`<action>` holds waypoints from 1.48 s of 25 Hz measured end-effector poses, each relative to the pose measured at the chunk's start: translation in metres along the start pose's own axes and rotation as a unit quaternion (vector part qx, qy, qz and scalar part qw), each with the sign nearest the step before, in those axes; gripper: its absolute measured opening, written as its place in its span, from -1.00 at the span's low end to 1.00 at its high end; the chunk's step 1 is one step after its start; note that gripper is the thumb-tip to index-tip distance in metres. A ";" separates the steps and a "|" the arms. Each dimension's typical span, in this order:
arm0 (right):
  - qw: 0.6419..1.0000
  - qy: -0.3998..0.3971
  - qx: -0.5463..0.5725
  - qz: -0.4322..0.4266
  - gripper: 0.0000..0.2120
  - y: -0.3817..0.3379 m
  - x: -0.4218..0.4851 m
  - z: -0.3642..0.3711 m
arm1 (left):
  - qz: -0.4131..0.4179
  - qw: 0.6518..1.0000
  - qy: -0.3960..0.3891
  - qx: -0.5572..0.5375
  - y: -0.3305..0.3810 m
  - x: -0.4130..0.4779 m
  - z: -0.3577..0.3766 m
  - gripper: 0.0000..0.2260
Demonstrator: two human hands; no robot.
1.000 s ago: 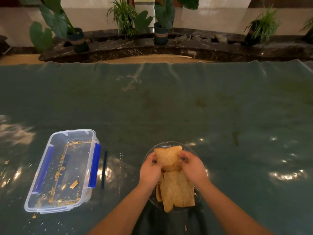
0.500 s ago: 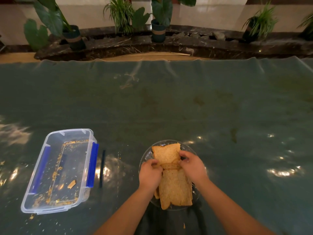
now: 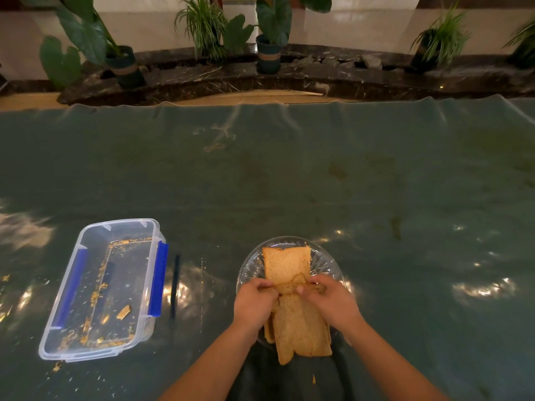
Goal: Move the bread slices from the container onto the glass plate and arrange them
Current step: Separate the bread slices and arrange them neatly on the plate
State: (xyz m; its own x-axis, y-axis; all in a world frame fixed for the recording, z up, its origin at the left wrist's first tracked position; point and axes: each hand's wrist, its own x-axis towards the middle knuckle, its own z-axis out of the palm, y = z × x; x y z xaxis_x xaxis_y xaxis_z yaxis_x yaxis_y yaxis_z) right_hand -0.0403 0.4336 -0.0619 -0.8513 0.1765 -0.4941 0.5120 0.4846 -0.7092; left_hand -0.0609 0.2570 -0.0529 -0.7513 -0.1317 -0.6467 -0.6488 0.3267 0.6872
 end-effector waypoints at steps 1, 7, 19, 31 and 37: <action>1.000 -0.009 0.016 0.007 -0.68 0.000 0.000 -0.001 | 0.003 1.000 -0.010 0.008 0.000 0.001 -0.001 -0.80; 0.999 0.020 0.041 0.012 -0.69 -0.001 0.000 -0.004 | 0.006 1.000 0.000 -0.001 0.001 0.000 0.001 -0.77; 0.999 0.012 0.052 0.004 -0.66 -0.004 0.001 -0.004 | 0.021 0.996 0.082 -0.001 -0.009 -0.002 0.000 -0.70; 0.997 0.023 0.075 -0.019 -0.58 0.007 -0.014 -0.019 | -0.019 0.993 0.034 -0.111 -0.017 -0.007 0.002 -0.84; 0.999 0.027 0.042 -0.022 -0.67 0.002 -0.010 -0.022 | 0.011 0.998 0.052 -0.045 -0.006 -0.010 0.003 -0.68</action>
State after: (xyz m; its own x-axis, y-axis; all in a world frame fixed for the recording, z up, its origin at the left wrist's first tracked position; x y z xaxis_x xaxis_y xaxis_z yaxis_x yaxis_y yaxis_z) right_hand -0.0335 0.4517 -0.0479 -0.8768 0.2036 -0.4357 0.4801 0.4203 -0.7700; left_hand -0.0488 0.2596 -0.0514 -0.7710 -0.2234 -0.5964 -0.6367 0.2466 0.7306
